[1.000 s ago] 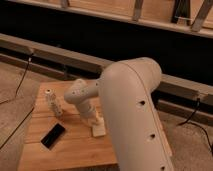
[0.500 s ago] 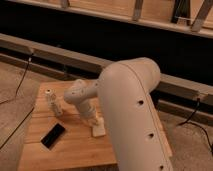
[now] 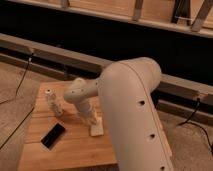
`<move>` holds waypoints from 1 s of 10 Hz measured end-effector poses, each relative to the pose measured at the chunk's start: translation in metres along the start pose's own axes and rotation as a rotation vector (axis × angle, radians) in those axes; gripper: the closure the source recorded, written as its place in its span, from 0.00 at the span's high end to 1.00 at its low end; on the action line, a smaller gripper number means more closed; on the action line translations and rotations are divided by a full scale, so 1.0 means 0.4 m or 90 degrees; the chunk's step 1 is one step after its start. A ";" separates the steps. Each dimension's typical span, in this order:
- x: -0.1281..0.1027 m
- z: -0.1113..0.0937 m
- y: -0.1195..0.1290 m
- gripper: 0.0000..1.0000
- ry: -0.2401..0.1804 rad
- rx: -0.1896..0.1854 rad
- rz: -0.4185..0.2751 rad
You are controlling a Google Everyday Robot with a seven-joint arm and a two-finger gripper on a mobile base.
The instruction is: Wipe the white sponge on the table
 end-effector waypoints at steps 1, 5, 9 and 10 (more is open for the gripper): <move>-0.006 -0.003 0.003 0.10 -0.003 -0.003 -0.004; -0.026 0.016 0.058 0.10 -0.008 0.006 -0.066; -0.005 0.003 0.167 0.10 -0.013 -0.011 -0.140; 0.013 -0.018 0.194 0.10 -0.014 -0.021 -0.154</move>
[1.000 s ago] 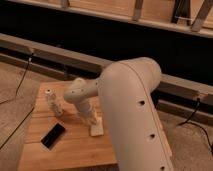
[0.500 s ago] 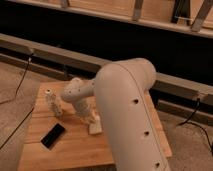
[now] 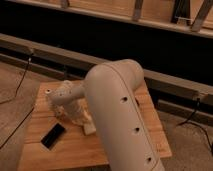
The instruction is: Wipe the white sponge on the table
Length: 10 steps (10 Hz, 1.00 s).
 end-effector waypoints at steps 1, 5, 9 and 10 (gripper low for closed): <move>0.010 -0.013 0.018 0.10 0.000 -0.005 -0.009; 0.108 -0.046 0.019 0.10 0.035 0.012 -0.029; 0.206 -0.017 -0.066 0.10 0.108 0.054 -0.009; 0.209 -0.009 -0.089 0.10 0.117 0.057 0.009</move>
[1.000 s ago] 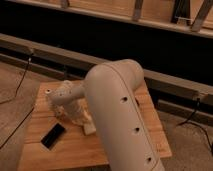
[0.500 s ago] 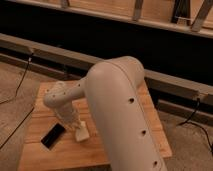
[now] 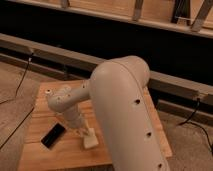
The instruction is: Wipe the white sponge on the table
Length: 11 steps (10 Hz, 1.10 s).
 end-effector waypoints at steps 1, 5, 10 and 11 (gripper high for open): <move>-0.008 0.008 -0.027 0.10 0.004 -0.002 0.024; -0.058 0.022 -0.135 0.10 -0.019 -0.031 0.097; -0.140 0.045 -0.329 0.10 -0.073 -0.060 0.140; -0.161 0.050 -0.338 0.10 -0.077 -0.064 0.139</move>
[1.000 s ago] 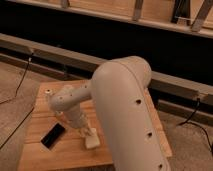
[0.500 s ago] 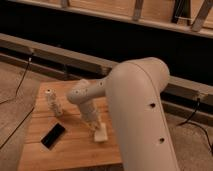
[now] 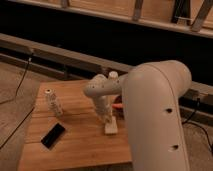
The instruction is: Wipe the white sponge on the table
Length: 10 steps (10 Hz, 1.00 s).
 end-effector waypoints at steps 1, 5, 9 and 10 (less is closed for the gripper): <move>-0.025 0.008 -0.003 0.10 -0.004 -0.002 -0.003; -0.145 0.012 0.044 0.10 -0.024 -0.009 -0.033; -0.211 -0.029 0.156 0.10 -0.045 -0.025 -0.076; -0.218 -0.036 0.182 0.10 -0.048 -0.030 -0.085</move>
